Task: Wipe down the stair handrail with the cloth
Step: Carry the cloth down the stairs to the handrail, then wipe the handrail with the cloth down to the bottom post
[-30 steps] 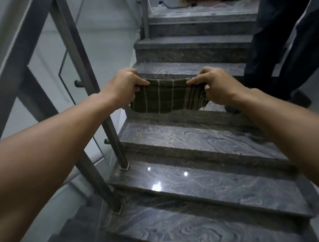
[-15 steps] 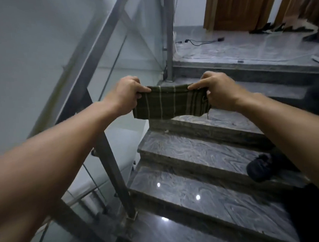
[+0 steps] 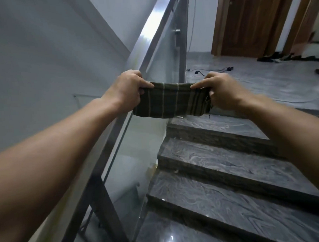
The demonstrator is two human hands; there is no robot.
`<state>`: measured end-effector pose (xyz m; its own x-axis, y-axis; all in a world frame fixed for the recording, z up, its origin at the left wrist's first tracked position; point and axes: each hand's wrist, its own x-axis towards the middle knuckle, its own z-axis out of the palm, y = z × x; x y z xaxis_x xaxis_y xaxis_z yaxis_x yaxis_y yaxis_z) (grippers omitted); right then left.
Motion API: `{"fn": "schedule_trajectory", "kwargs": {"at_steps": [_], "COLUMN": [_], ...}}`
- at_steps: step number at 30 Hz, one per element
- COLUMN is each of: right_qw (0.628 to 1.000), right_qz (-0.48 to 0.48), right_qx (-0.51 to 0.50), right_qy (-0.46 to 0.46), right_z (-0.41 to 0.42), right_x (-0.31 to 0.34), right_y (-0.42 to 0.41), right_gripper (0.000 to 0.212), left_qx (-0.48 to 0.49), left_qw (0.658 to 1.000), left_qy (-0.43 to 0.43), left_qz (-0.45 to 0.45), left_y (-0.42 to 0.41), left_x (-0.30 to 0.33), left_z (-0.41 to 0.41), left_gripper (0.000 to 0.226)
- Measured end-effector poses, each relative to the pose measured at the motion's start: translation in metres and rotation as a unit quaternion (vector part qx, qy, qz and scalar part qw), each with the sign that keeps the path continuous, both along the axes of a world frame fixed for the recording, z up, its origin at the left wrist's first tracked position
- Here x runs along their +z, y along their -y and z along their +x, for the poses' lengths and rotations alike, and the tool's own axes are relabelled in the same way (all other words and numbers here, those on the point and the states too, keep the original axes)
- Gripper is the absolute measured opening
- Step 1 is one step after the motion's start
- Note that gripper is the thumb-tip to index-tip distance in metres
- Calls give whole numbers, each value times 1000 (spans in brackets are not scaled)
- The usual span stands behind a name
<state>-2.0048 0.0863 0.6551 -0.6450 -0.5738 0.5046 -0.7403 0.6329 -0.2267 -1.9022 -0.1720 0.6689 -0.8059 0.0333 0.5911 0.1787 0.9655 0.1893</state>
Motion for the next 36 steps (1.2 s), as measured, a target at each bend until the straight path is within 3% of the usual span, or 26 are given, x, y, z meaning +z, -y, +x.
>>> {"fn": "schedule_trajectory", "kwargs": {"at_steps": [16,25,30,36], "right_qw": [987,975,956,903], "right_qz": [-20,5,79,190], "right_qx": [52,66,68,36], "right_qy": [-148,-212,-275,-383], "right_z": [-159,-265,-286,-288], "right_x": [144,219,237,226], "right_y": [85,141,171,180], "right_gripper": [21,32,35,20], "left_qx": [140,260,302,341], "left_qw": [989,965,953,938], "left_qy": [-36,-29,1,44], "left_qz": [31,17,1,36], "left_y": [55,46,36,25], "left_x": [121,164,162,150], "left_z": [-127,-188,-203,-208], "left_gripper": [37,41,30,30]}}
